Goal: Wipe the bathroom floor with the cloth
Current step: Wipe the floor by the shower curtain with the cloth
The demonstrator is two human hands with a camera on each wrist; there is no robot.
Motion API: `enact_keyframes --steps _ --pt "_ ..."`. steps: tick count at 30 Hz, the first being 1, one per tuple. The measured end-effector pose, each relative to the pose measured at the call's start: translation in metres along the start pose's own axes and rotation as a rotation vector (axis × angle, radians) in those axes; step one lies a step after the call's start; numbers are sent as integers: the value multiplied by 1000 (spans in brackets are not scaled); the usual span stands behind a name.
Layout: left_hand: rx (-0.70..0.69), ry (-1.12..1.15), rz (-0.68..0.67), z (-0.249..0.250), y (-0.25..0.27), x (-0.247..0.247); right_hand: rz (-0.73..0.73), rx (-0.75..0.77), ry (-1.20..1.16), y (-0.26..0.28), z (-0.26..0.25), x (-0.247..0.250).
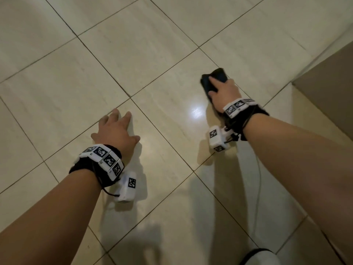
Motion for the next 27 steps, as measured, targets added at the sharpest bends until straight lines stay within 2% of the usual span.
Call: enact_keyframes --steps 3,9,17,23,27 --pt "-8 -17 -3 -1 0 1 -7 -72 28 -14 23 5" --pt "-17 -48 -20 2 0 1 -34 -38 60 -1 14 5" --pt "-11 -27 -26 4 0 1 -125 189 205 85 -44 -22" --pt "-15 -5 -25 4 2 0 -249 365 190 166 -102 -46" --pt "-40 5 -37 1 2 6 -303 439 154 202 -115 -58"
Point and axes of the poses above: each hand's wrist, its own y-axis away from the middle knuckle, its own x-axis out of the back of the hand, z = x × y, the point moved 9 cm from there along -y, towards the middle knuckle, and after that the axes turned 13 degrees about z, right-handed, at the moved point
